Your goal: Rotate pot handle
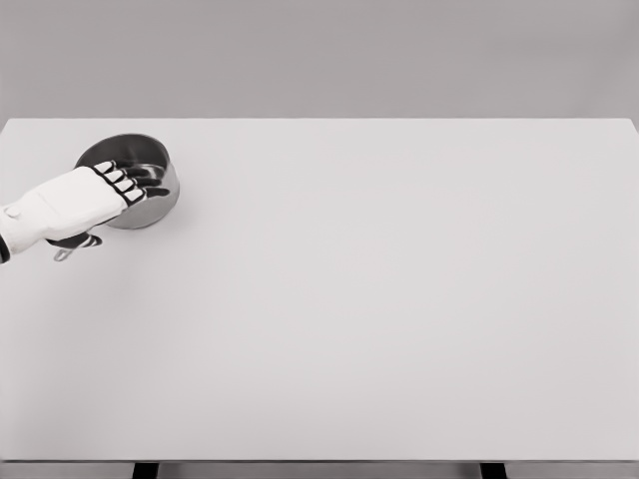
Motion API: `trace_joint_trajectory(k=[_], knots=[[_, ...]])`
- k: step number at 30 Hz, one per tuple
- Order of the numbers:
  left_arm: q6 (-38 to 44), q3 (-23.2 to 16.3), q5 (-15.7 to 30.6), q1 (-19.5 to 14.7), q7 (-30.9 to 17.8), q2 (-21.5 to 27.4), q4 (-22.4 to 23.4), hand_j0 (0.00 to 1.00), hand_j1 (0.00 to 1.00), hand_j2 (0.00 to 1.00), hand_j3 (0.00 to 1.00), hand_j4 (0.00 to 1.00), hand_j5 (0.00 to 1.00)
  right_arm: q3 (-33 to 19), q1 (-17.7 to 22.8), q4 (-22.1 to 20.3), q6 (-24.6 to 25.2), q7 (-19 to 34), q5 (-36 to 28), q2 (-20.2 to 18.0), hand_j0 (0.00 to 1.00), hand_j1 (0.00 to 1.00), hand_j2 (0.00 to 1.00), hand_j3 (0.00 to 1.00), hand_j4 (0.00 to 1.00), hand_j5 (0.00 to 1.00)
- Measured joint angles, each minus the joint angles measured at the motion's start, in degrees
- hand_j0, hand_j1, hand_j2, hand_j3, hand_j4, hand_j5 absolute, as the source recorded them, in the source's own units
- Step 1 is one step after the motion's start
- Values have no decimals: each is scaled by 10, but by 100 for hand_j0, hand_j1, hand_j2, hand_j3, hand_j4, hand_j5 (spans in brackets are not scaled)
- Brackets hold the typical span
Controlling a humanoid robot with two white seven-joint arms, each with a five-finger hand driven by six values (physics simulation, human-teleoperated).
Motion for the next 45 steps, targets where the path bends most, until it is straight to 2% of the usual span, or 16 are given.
trace_joint_trajectory(k=[16,45], knots=[[0,19,-34,1,0,1,17,100,100,100,100,100,100,0,0,0,0,0,0,0,100,100,100,100,100,100],[8,65,-36,-2,0,4,61,100,100,100,100,100,100,0,0,0,0,0,0,0,100,100,100,100,100,100]])
